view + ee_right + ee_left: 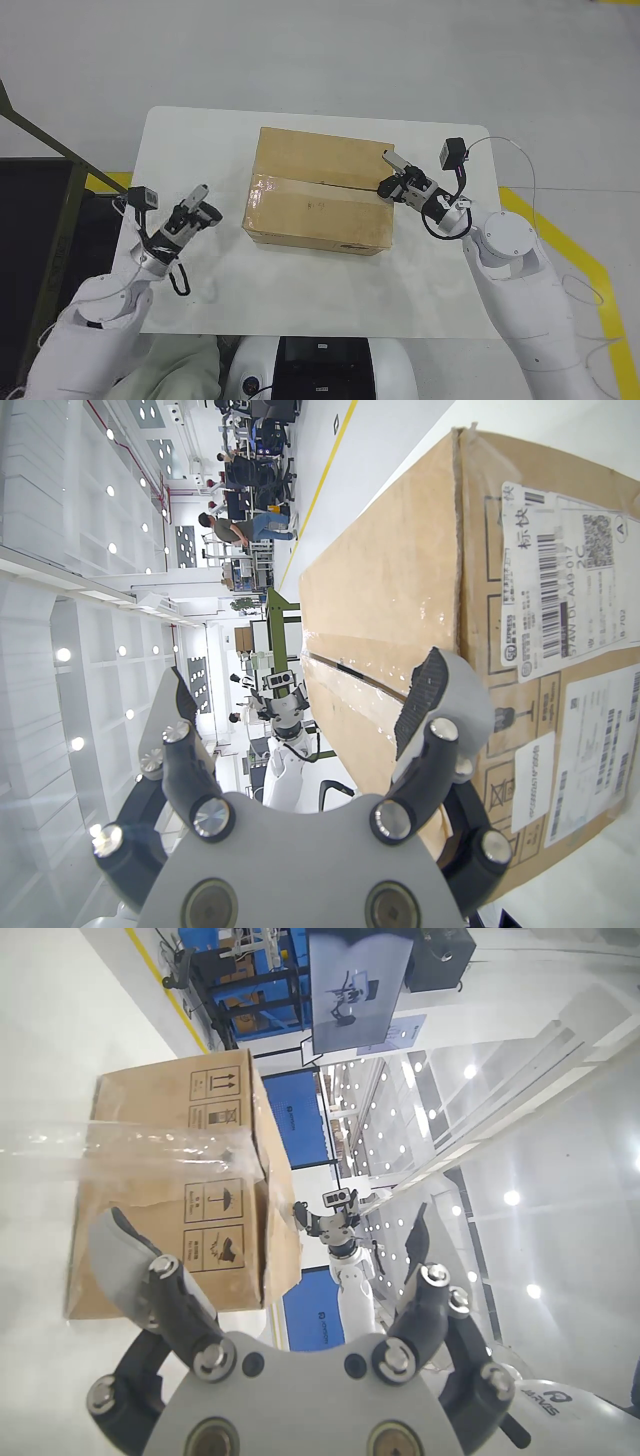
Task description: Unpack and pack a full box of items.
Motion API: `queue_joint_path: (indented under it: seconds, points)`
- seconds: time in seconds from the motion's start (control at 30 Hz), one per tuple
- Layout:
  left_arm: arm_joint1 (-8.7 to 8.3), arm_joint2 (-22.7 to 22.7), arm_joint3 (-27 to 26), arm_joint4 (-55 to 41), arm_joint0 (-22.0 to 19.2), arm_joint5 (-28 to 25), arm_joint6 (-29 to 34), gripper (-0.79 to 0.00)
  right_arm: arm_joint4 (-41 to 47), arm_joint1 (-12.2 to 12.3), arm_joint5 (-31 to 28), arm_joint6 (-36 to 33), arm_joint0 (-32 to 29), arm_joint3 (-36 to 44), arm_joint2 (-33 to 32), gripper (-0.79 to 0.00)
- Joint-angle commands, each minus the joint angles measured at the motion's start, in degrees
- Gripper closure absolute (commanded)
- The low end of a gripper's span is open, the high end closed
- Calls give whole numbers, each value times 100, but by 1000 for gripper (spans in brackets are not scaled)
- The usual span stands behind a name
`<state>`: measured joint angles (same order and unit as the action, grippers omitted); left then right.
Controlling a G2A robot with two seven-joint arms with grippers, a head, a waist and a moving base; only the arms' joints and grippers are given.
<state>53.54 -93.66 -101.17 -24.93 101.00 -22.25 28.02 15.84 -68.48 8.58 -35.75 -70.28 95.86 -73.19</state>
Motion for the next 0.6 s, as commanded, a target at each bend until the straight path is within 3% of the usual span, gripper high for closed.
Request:
queue_joint_path:
  seconds: [0.0,0.2,0.57]
  points:
    - [24,142,82,62,-100,36,-61,-785,0,0,0,0,0,0,0,-785]
    - [107,529,436,216,-572,231,-354,-785,0,0,0,0,0,0,0,-785]
    - [317,1029,1242,-145,-1528,62,-1079,-785,0,0,0,0,0,0,0,-785]
